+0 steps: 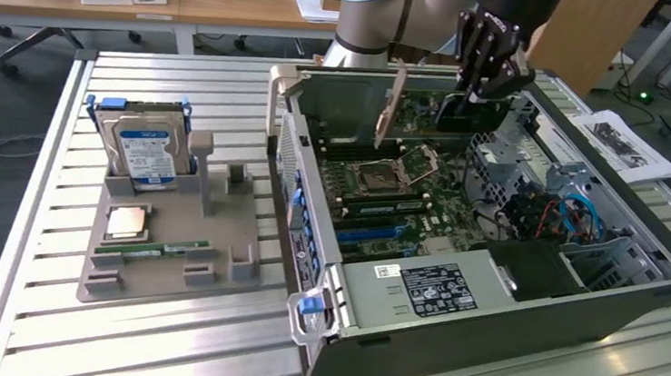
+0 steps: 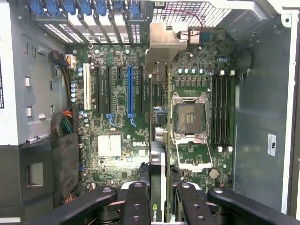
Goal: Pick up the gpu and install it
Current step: 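Insert the gpu into the slot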
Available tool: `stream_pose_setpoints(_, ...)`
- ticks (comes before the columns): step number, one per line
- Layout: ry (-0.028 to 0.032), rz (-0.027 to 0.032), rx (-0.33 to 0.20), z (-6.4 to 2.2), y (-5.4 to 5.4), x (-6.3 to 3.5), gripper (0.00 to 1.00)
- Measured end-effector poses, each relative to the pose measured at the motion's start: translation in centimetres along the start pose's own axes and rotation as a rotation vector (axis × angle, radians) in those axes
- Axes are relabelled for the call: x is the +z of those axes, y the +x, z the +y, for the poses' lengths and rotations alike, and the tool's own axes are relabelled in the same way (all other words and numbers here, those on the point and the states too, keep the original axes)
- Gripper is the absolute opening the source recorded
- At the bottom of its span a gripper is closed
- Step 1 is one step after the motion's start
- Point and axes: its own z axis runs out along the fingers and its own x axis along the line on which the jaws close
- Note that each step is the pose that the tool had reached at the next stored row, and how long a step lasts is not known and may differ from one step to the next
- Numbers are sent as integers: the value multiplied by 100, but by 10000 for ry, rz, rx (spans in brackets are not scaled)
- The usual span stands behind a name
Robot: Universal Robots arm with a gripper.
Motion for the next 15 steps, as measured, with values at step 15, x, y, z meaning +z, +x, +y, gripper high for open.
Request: stream_pose_setpoints(15,1,0,0,67,2,1,27)
